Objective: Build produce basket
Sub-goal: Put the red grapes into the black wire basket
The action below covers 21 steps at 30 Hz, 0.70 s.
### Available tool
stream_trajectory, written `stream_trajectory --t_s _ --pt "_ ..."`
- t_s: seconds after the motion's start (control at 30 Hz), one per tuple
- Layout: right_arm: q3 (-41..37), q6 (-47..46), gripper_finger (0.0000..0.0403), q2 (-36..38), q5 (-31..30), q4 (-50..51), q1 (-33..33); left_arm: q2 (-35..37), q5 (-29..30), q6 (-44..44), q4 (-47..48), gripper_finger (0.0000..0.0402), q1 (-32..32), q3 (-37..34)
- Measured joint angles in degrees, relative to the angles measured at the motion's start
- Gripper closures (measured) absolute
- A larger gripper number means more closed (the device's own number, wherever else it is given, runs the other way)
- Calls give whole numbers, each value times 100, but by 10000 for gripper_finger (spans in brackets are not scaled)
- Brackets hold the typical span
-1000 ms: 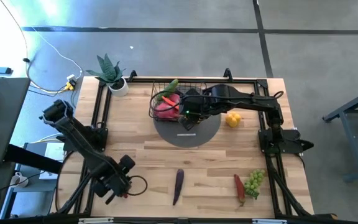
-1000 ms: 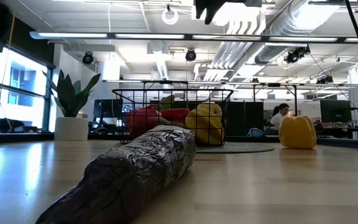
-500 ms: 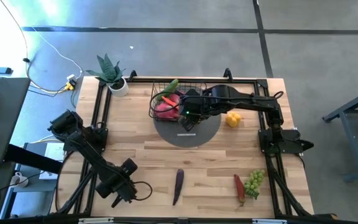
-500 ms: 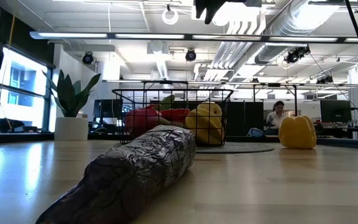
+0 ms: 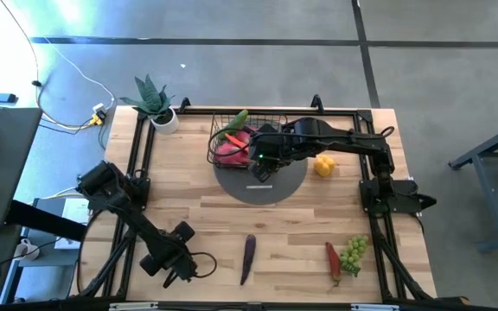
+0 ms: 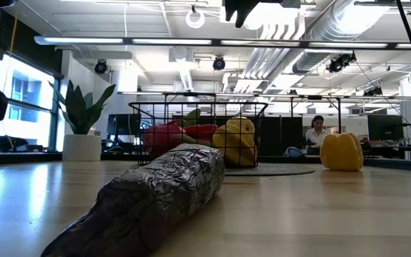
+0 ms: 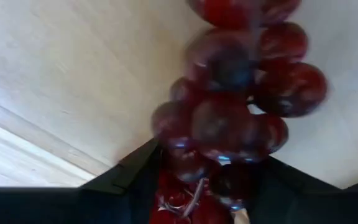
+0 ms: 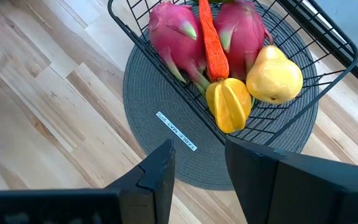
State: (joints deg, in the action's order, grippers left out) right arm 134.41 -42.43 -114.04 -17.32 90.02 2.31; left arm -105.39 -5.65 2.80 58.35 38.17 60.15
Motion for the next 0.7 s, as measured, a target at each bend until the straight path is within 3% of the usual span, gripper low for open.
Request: stream_trajectory --t_s 0.33,0.7 --pt "0 124 280 -2 142 0 129 167 29 -47 38 384 -127 -130" --pt "0 -376 280 -2 -85 0 690 875 267 -108 30 397 -997 -128"
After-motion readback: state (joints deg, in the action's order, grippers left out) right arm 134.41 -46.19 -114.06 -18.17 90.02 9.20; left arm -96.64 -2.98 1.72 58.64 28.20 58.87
